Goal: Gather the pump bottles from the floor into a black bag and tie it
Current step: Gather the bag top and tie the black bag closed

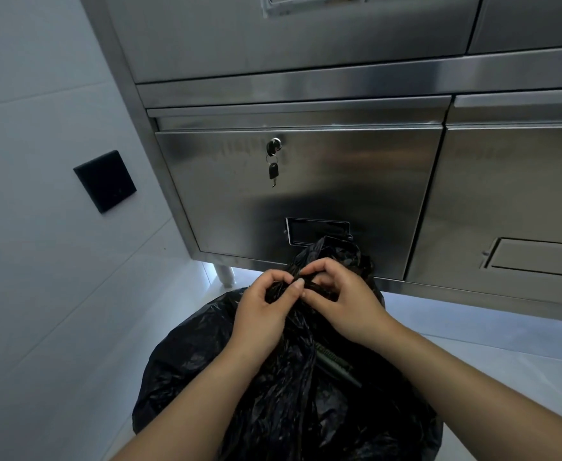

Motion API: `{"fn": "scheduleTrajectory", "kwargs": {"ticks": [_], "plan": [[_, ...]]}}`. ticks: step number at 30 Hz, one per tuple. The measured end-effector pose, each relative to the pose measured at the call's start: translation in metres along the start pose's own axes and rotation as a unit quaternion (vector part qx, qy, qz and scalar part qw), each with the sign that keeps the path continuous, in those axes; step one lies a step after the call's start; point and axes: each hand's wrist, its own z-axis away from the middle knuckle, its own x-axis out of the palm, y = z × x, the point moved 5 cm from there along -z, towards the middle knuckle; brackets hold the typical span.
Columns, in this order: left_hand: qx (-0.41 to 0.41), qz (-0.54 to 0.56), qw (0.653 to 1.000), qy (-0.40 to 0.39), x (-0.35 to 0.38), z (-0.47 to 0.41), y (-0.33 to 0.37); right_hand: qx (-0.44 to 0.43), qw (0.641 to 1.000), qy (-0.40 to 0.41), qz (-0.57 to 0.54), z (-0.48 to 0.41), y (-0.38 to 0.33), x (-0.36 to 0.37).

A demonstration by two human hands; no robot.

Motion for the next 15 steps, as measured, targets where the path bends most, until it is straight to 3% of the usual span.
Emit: {"fn": "scheduleTrajectory", "kwargs": {"ticks": [7, 15], "plan": [[0.001, 0.064, 0.993, 0.094, -0.023, -0.01, -0.002, -0.016, 0.988, -0.082, 0.133, 0.005, 0.005, 0.001], [-0.029, 0.083, 0.99, 0.108, -0.033, -0.016, -0.015, -0.062, 0.992, -0.028, 0.106, 0.002, -0.004, -0.002]]}}
